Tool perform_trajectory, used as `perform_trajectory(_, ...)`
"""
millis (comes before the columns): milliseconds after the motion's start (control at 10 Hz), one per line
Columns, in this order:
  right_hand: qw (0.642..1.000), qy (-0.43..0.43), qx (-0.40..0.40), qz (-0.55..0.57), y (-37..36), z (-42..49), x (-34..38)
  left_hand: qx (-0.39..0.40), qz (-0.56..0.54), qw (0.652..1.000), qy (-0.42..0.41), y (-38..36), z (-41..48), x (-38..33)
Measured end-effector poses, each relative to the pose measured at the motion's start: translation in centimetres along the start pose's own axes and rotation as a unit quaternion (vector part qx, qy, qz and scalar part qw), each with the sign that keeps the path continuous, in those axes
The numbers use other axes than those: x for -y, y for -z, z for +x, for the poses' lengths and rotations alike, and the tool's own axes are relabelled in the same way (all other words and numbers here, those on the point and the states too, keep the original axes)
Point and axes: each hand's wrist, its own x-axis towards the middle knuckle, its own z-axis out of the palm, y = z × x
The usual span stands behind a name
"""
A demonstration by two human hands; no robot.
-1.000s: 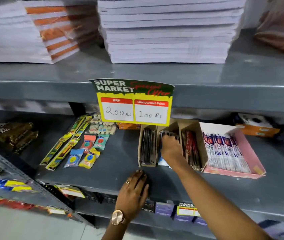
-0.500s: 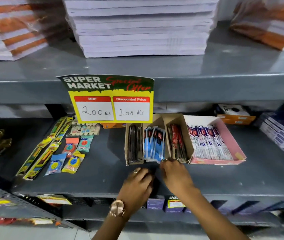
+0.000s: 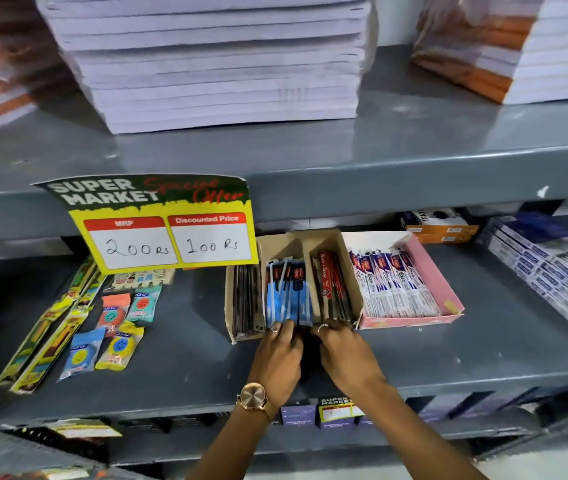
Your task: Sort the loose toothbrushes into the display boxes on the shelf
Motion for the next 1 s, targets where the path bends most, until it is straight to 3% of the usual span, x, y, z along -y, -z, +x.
perform_trajectory(200, 0.999, -0.043, -0.008, -0.002, 1.3, -0.4, -1.3, -0.077, -0.044, 0.995, 0.037, 2.5, 1.6, -0.7)
perform_trajectory(400, 0.998, -0.066, 0.011, -0.02, 1.4, 0.5, -0.5, 0.012, -0.044, 0.99, 0.134, 2.7, 5.6, -1.3)
perform_trajectory(700, 0.998, -0.054, 0.006, -0.025, 0.3, -1.2, -2.3, 0.085, -0.028, 0.987, 0.134, -0.5, 7.2, -0.3)
perform_trajectory(800, 0.998, -0.054, 0.005, -0.012, 0.2, -1.6, -2.8, 0.061, -0.031, 0.987, 0.143, -0.7, 7.3, -0.4)
perform_trajectory(900, 0.998, -0.059, -0.008, 0.012, -0.5, -3.0, -3.9, -0.013, -0.058, 0.99, 0.128, -0.1, 7.2, -0.7)
perform_trajectory(1000, 0.995, -0.067, -0.074, 0.002, -0.8, -4.2, -5.9, -0.114, -0.055, 0.987, 0.1, 0.4, 5.3, -1.4)
